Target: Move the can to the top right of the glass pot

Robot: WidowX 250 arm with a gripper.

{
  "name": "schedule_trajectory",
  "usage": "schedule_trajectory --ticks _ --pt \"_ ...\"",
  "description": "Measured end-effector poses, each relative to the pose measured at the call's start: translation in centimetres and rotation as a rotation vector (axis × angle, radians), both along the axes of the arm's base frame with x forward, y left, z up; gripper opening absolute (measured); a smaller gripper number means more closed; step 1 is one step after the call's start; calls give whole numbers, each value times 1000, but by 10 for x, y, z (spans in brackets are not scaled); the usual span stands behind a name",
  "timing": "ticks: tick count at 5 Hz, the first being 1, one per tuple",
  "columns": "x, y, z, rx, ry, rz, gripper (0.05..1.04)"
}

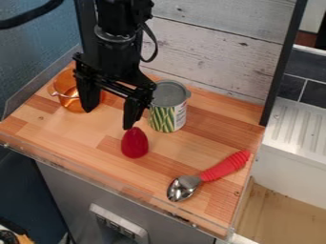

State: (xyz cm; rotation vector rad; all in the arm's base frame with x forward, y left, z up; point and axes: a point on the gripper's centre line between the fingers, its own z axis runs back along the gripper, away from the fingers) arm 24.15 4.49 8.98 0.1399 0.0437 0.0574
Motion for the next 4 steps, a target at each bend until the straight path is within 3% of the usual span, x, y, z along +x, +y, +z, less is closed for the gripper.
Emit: schedule_trajectory --ticks 1,2,3,4 --pt "-3 -1 -7 -6 26 8 1001" --pt "1 -6 -14 -26 22 84 1001" --pt "11 -23 -18 -58 -7 162 1001" --pt "36 -43 -36 -74 -7 265 1001"
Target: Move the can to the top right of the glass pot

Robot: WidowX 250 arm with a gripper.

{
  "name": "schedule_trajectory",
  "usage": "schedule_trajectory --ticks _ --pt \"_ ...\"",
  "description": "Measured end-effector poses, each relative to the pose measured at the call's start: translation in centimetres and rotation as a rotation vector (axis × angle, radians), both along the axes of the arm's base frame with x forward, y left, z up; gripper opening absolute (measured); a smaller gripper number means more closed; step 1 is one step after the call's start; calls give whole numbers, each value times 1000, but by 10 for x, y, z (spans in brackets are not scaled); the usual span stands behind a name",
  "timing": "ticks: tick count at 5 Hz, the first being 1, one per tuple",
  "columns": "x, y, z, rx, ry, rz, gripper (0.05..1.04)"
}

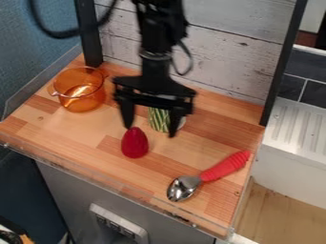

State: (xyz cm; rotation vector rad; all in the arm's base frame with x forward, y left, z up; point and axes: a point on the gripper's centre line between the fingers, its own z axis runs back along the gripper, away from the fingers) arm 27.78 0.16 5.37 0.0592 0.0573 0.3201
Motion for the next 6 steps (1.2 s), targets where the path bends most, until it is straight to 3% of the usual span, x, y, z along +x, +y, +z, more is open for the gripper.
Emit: schedule_trajectory --ticks 1,3,5,6 --pt "27 -18 -16 6 3 33 1001" --pt "56 -27 -34 63 17 83 1001" --pt "50 -6 -42 85 25 183 1001" --pt "47 5 -42 41 -23 188 1001"
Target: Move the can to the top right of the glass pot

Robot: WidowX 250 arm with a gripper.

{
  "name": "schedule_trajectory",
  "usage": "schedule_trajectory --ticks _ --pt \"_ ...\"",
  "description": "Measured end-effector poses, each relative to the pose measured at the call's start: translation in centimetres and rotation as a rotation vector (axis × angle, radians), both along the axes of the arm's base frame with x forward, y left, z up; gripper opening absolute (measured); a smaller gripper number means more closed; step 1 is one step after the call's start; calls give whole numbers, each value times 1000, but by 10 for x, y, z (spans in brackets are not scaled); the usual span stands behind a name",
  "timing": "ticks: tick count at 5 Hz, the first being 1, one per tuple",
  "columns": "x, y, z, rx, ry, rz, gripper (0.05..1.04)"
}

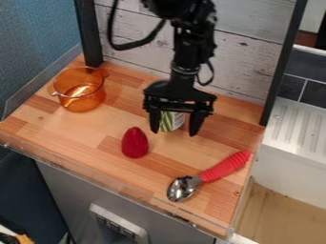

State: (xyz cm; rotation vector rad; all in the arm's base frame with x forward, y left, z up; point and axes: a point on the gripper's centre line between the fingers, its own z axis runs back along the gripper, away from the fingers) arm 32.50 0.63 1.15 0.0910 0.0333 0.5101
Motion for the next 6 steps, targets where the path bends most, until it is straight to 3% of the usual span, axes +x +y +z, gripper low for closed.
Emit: schedule_trajectory --ticks 1,2,3,4,6 --pt "2 7 -3 -42 -40 -3 1001" --pt "12 10 2 -26 -83 14 1001" --pt "31 9 5 -38 -123 42 1001" --pt "40 17 6 -10 -117 90 1001" --pt "47 46 6 -4 -121 204 1001"
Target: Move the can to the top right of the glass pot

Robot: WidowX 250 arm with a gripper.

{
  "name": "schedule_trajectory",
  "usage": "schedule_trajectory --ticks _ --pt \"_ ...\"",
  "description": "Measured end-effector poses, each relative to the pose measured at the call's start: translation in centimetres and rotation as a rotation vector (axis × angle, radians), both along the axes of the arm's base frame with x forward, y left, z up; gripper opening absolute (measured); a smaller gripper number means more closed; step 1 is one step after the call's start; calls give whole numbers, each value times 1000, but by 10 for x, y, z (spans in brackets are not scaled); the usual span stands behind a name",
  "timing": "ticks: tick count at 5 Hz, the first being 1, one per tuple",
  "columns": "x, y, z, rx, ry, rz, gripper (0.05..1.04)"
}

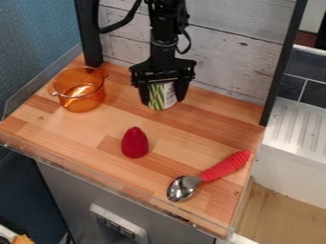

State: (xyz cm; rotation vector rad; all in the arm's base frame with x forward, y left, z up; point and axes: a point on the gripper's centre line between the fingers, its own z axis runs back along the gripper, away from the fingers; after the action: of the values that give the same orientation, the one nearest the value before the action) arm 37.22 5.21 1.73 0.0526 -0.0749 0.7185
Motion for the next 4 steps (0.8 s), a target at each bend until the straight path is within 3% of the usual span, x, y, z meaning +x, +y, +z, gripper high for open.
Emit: schedule_trajectory --ticks 2,4 --pt "-4 24 -2 2 8 100 1001" --pt "0 54 4 17 -20 180 1001"
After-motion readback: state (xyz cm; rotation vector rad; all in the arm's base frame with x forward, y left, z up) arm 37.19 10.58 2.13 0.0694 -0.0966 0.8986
